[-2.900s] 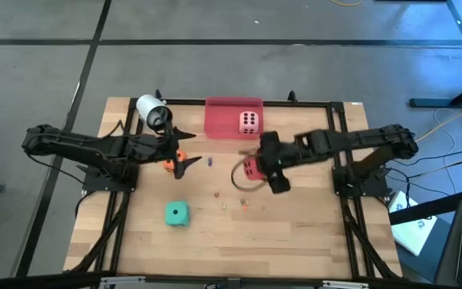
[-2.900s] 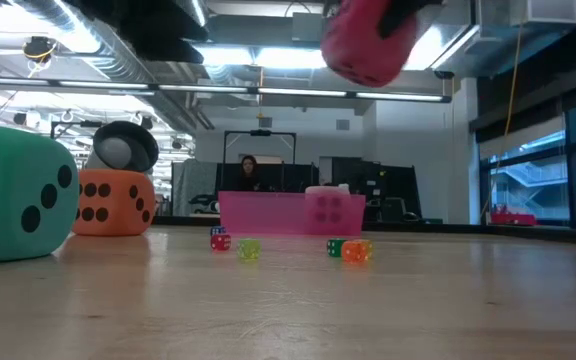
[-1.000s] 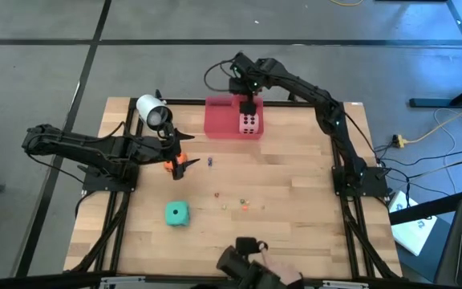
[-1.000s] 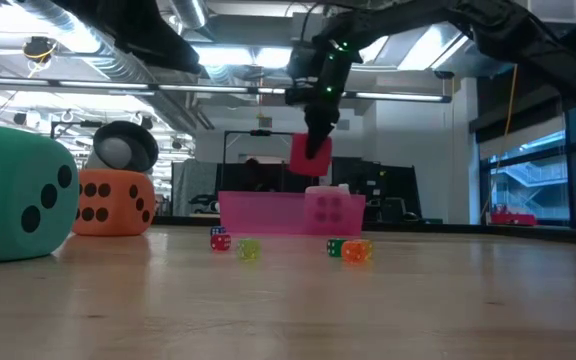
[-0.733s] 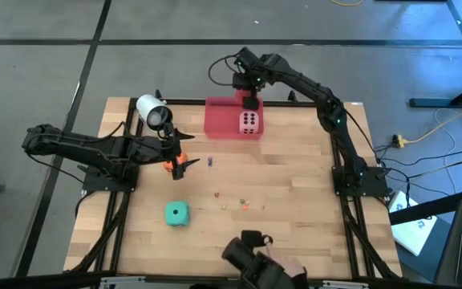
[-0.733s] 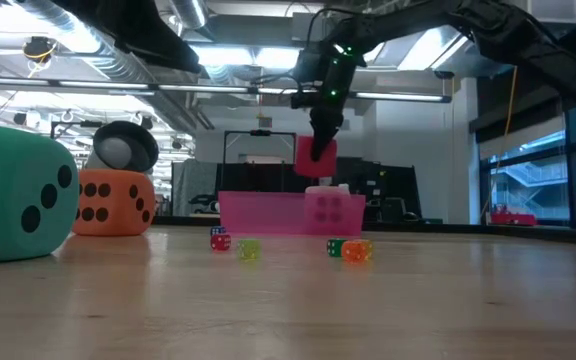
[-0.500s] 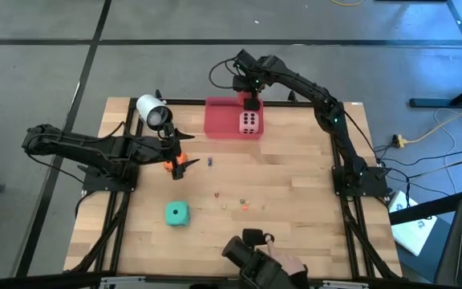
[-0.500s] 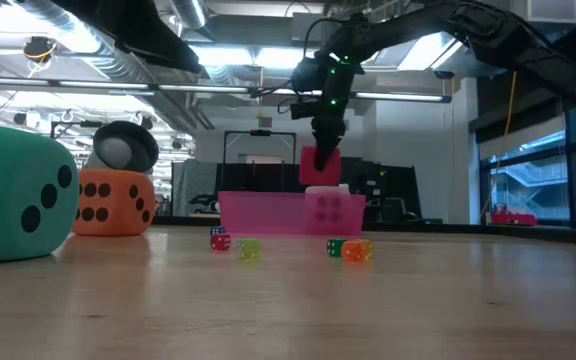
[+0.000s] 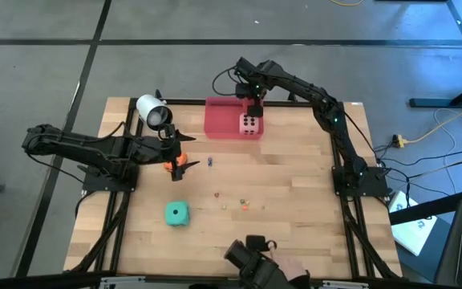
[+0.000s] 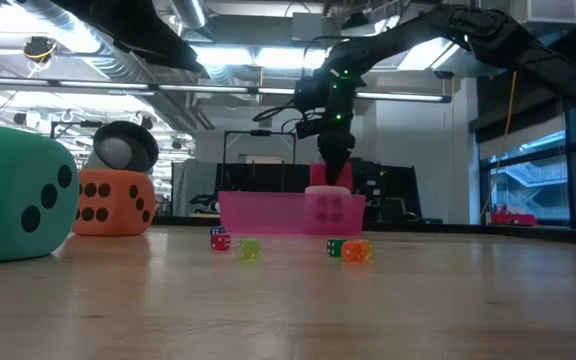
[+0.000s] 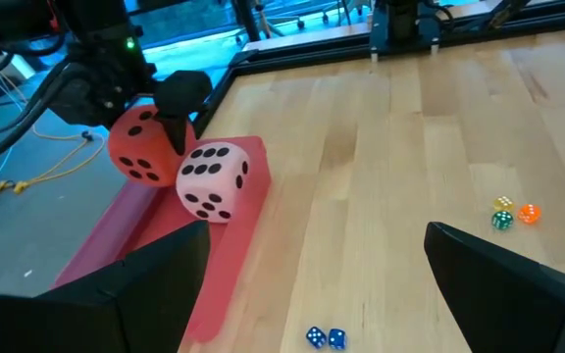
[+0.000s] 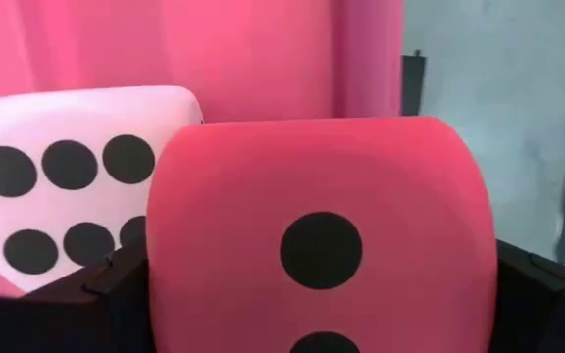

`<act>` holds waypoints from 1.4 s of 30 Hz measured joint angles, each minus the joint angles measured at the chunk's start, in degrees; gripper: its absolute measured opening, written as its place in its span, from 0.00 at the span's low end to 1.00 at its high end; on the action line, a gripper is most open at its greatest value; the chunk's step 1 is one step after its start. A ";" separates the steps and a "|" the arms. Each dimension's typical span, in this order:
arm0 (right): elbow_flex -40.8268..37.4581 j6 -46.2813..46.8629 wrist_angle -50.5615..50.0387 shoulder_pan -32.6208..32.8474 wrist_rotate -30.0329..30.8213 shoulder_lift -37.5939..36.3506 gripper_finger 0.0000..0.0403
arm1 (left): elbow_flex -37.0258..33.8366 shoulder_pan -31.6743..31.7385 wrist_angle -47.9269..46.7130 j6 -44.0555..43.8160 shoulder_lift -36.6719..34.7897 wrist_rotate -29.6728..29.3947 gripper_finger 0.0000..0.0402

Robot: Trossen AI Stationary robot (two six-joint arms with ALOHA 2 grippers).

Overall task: Pick & Place Dice
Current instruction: Put the big red dice into the pink bin

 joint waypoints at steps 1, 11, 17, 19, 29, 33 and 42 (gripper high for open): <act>-0.04 0.01 -0.14 0.06 -0.63 0.00 0.91 | 0.00 0.00 0.00 0.00 0.00 0.02 0.93; -0.77 -1.15 -0.34 0.77 -4.95 0.00 0.91 | 0.00 0.00 -0.15 -0.01 0.00 0.00 0.93; -3.54 -0.70 -0.71 0.79 -4.14 0.00 0.94 | 0.00 0.00 -0.33 -0.02 0.00 -0.02 0.93; -4.42 -0.69 -0.71 0.79 -3.89 0.00 0.95 | 0.00 0.00 -0.33 -0.02 0.00 -0.02 0.93; -5.55 1.14 -0.55 0.81 -3.70 0.00 0.97 | 0.02 0.00 -0.33 -0.02 0.00 -0.02 0.93; -5.55 3.68 -0.44 0.65 -3.69 0.00 0.97 | 0.02 0.00 -0.33 -0.02 0.00 -0.02 0.93; -5.55 7.06 0.21 0.48 -3.45 -0.02 0.98 | 0.02 0.00 -0.35 -0.02 0.00 -0.02 0.93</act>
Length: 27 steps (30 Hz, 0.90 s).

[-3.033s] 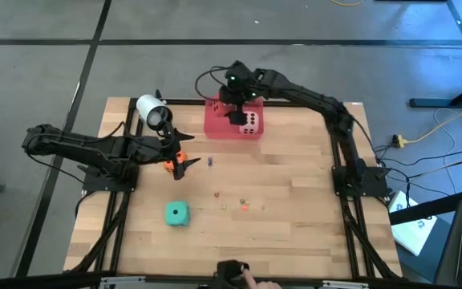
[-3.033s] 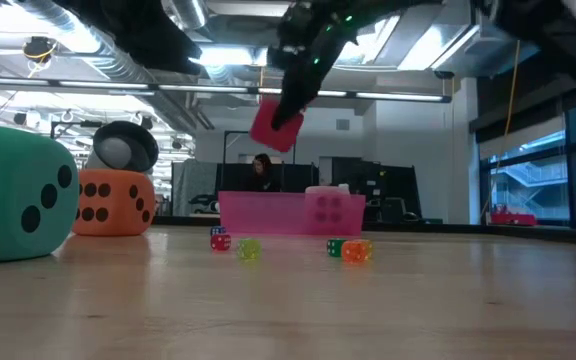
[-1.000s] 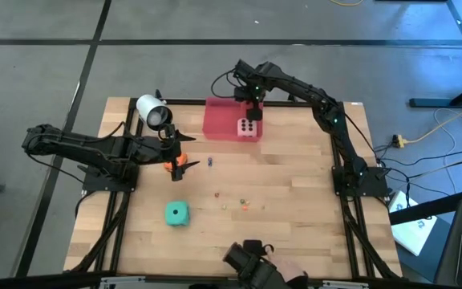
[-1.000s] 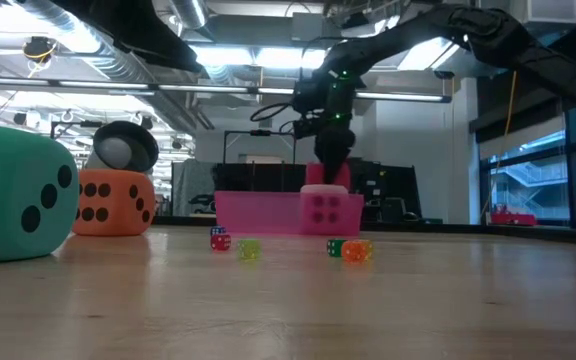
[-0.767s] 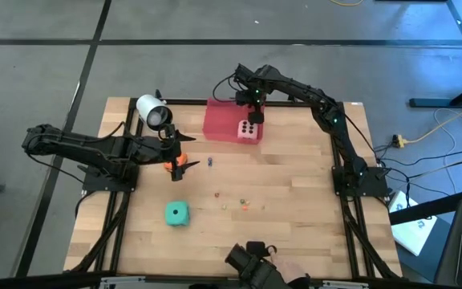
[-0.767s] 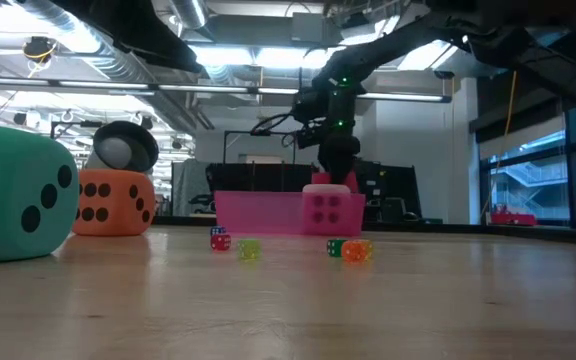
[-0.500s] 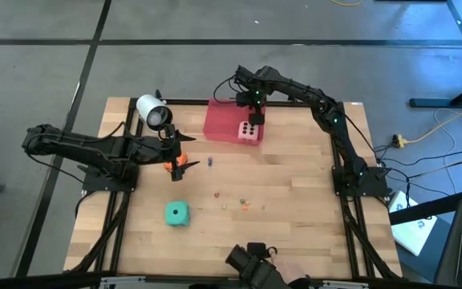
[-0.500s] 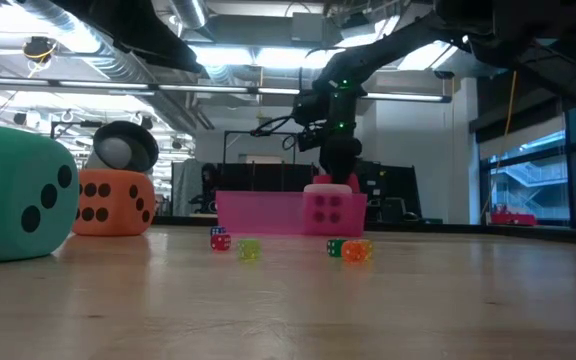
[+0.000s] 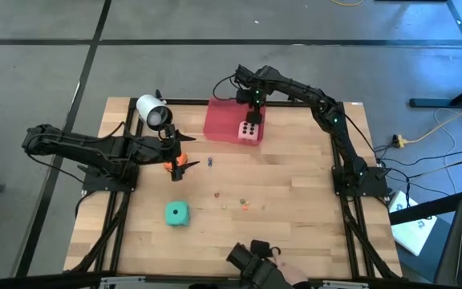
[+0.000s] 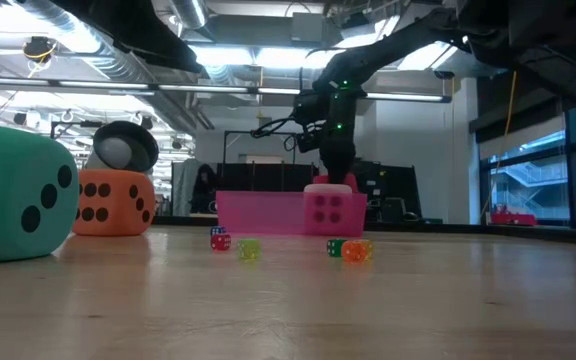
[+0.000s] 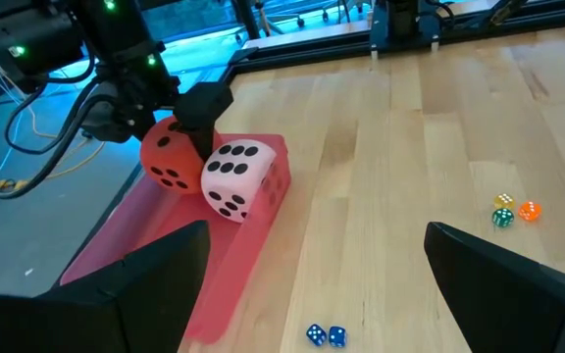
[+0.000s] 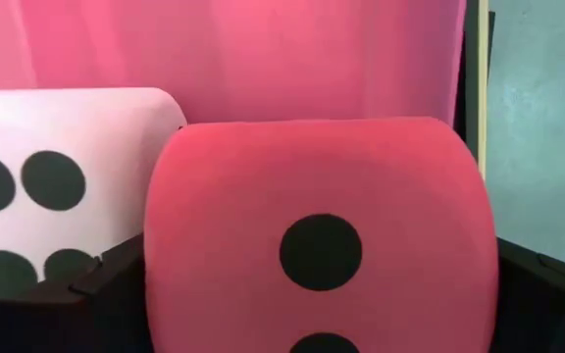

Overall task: Pick & Place Dice
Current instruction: Put the big red dice into the pink bin

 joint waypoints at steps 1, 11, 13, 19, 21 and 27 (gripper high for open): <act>0.00 -0.34 0.00 0.00 0.01 0.00 0.98 | 0.00 0.00 0.02 -0.02 0.00 0.00 0.93; 0.00 -2.02 -0.47 0.00 0.01 0.00 0.99 | 0.00 0.00 0.00 -0.15 0.00 0.00 0.93; 0.00 -1.99 -0.59 0.00 0.00 -0.02 0.99 | 0.00 0.00 -0.01 -0.15 0.00 0.01 0.93; 0.02 -1.56 -1.77 -0.04 0.00 -0.05 0.99 | 0.00 0.00 -0.04 0.00 0.00 0.00 0.93; 0.02 -1.54 -1.98 -0.04 0.00 -0.07 0.99 | 0.00 0.00 -0.02 0.00 0.00 0.00 0.93; 0.02 -0.71 -2.68 -0.05 -0.01 -0.38 0.99 | 0.00 0.00 -0.02 -0.04 0.00 0.00 0.93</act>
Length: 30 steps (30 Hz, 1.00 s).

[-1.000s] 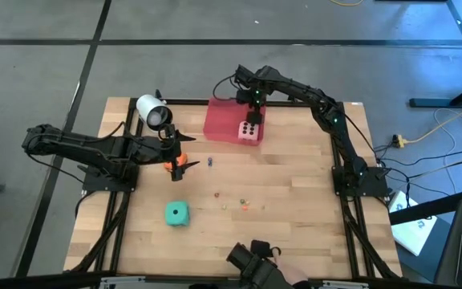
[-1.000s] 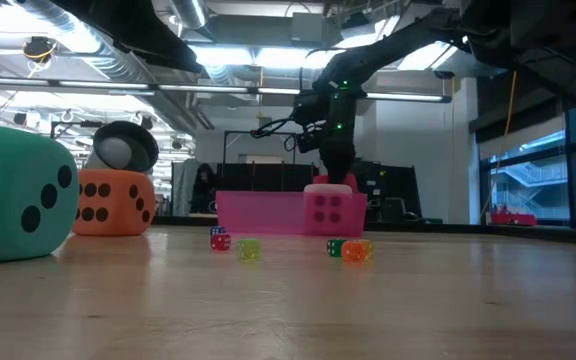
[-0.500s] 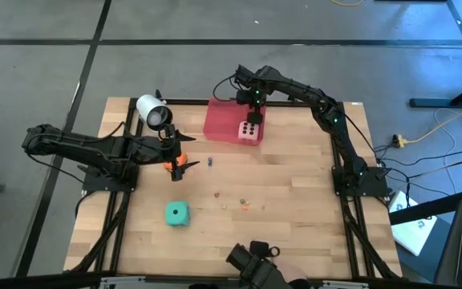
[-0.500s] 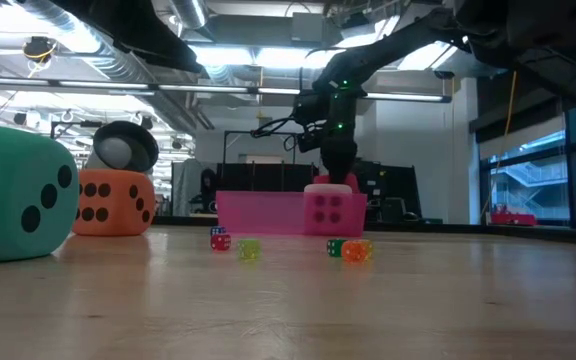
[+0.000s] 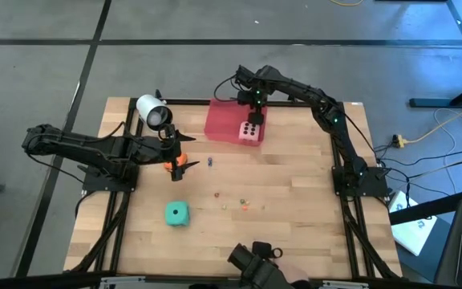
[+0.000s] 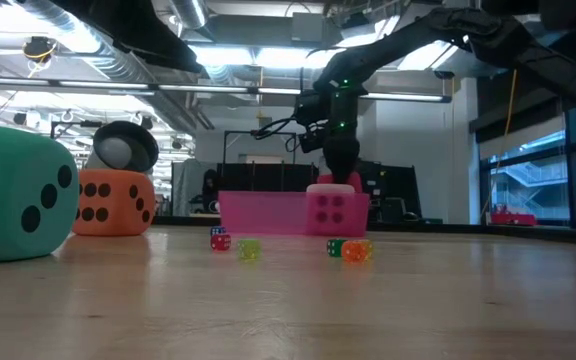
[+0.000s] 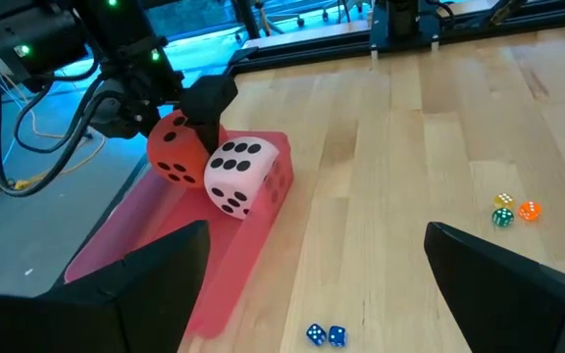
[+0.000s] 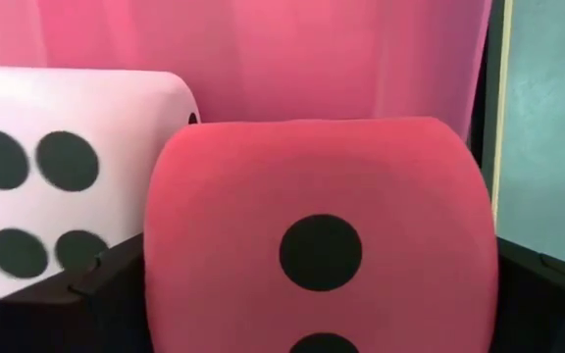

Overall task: Pick & Place Dice
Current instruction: Put the big red dice into the pink bin

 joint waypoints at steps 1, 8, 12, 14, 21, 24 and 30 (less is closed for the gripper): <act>0.00 0.23 -0.15 0.01 -0.02 -0.17 0.99 | 0.00 0.00 0.00 0.01 0.00 0.00 0.93; 0.07 0.69 0.45 -0.08 -2.21 -0.36 0.99 | 0.00 0.00 0.00 0.02 0.00 0.00 0.93; 0.07 0.52 1.24 -0.07 -2.98 -0.39 0.99 | 0.00 0.00 0.00 0.02 0.02 0.00 0.93; 0.70 0.50 1.99 -0.06 -3.01 -0.39 0.99 | 0.00 0.00 0.00 0.04 0.00 0.00 0.93; 5.58 0.48 4.98 -0.05 -3.53 -0.57 0.99 | 0.00 0.00 0.00 -0.12 0.00 0.00 0.93; 5.77 0.48 6.71 0.32 -5.94 -0.58 0.99 | 0.00 0.00 0.00 -0.11 0.00 0.00 0.93; 5.73 0.47 7.54 2.71 -7.45 -0.52 0.99 | 0.00 0.00 0.00 0.04 0.00 -0.07 0.93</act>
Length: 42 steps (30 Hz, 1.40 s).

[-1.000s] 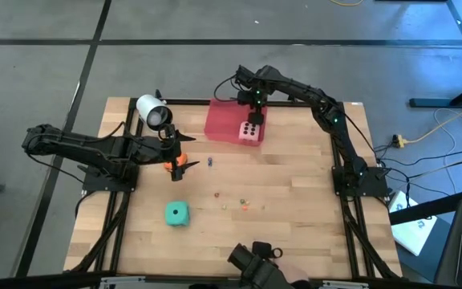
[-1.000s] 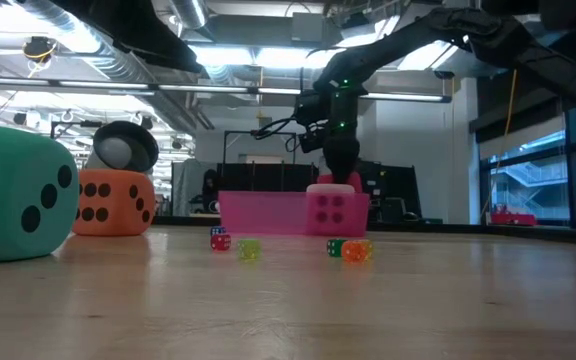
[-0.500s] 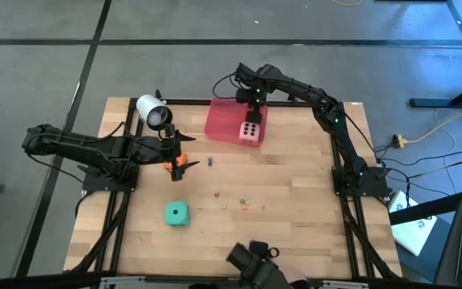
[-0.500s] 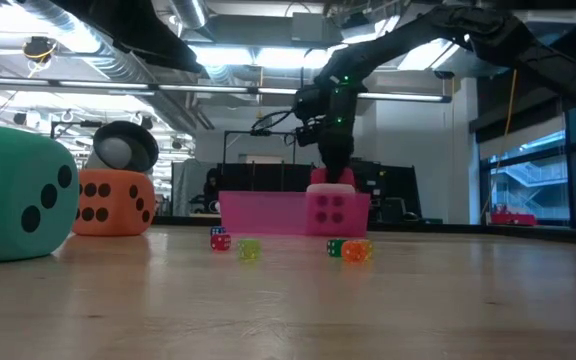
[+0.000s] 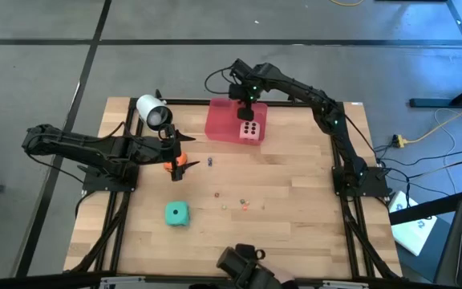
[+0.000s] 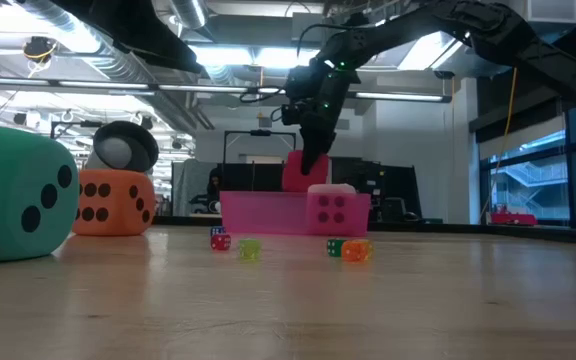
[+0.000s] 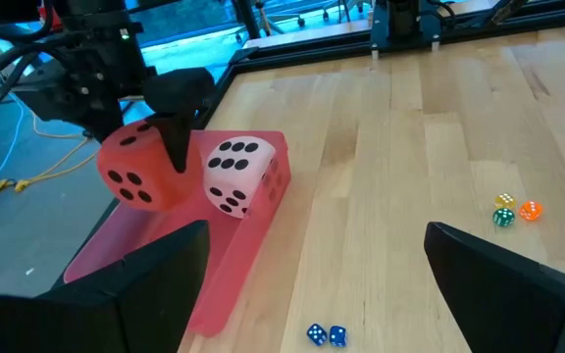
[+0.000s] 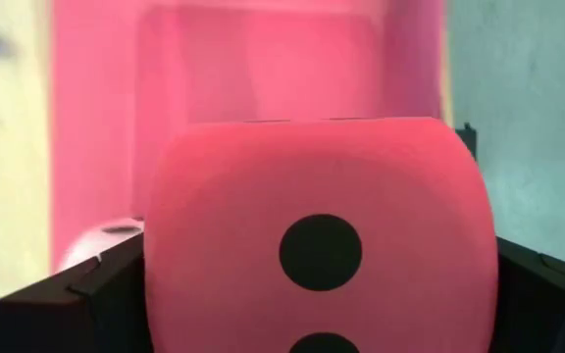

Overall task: Pick & Place Dice
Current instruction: Put the big red dice into the pink bin

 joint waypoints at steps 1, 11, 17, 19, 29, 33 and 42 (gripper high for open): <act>0.00 0.01 0.31 0.51 -0.75 0.00 0.99 | 0.00 0.00 0.00 0.00 0.00 -0.01 0.93; 0.00 -0.94 3.17 5.55 0.18 0.37 0.99 | 0.00 0.01 0.00 -0.02 0.00 -0.04 0.93; -0.01 1.83 4.06 5.51 -2.66 0.37 0.99 | 0.00 0.02 -0.12 -0.49 0.00 0.00 0.93; -0.02 2.99 3.68 5.83 -4.71 0.37 0.99 | 0.00 0.02 -0.51 -0.61 0.00 -0.02 0.93; -0.04 4.51 0.93 8.19 -7.51 0.39 0.99 | 0.00 0.02 -0.85 -0.74 0.02 -0.01 0.93; -0.04 6.07 -0.23 7.48 -6.45 0.39 0.99 | 0.00 0.02 -0.85 -1.09 0.02 0.00 0.93; -0.07 7.05 -0.79 6.73 -1.01 0.48 0.99 | 0.00 0.02 -0.85 -1.23 0.02 0.02 0.93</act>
